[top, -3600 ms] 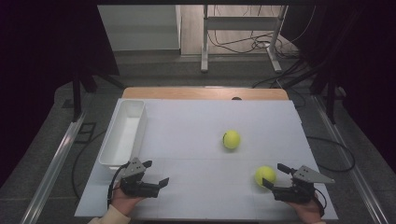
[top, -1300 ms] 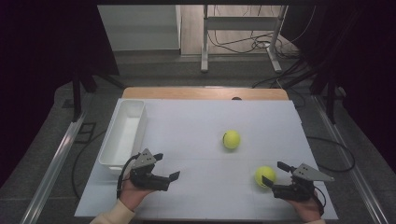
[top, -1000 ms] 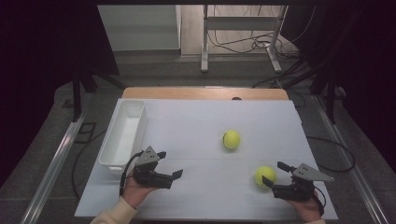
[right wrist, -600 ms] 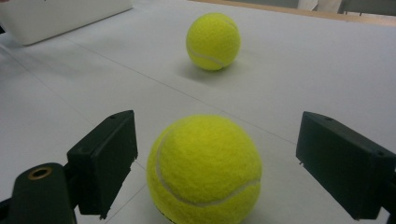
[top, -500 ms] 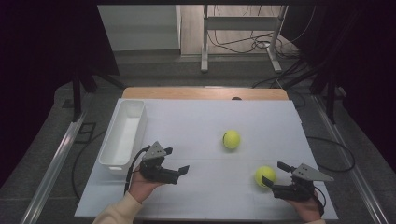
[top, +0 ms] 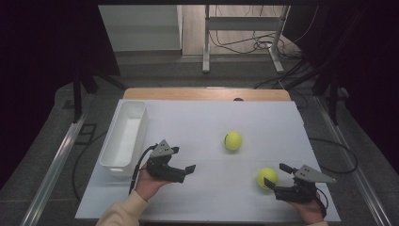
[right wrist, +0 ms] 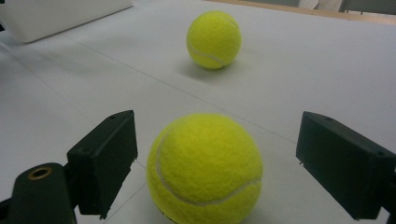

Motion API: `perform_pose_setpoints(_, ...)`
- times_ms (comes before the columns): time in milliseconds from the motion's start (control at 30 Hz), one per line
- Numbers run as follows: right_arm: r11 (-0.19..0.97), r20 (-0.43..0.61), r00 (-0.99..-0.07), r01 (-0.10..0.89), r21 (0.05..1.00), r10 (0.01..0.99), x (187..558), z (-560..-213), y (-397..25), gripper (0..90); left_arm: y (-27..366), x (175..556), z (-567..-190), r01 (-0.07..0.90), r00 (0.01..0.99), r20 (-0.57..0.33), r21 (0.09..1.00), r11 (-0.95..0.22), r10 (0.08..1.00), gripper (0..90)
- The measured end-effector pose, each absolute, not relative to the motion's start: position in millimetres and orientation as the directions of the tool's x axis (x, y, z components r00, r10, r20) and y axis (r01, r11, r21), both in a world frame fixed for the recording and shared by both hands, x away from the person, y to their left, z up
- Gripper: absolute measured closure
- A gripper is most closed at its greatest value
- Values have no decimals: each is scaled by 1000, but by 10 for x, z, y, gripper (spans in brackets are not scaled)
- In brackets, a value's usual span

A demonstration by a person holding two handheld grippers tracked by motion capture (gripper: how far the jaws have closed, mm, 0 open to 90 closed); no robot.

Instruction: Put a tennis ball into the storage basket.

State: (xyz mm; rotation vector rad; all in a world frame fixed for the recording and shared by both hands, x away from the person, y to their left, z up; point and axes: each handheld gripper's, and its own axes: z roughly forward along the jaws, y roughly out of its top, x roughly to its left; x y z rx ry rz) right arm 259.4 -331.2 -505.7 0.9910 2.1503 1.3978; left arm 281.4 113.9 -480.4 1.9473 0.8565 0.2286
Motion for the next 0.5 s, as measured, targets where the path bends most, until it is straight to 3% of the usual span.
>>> perform_pose_setpoints(500, 263, 47, -677, 348, 900, 735, 2597, -5061, -3304, 131, 1013, 2923, -4790, 471, 748, -180, 823, -319, 639, 62)
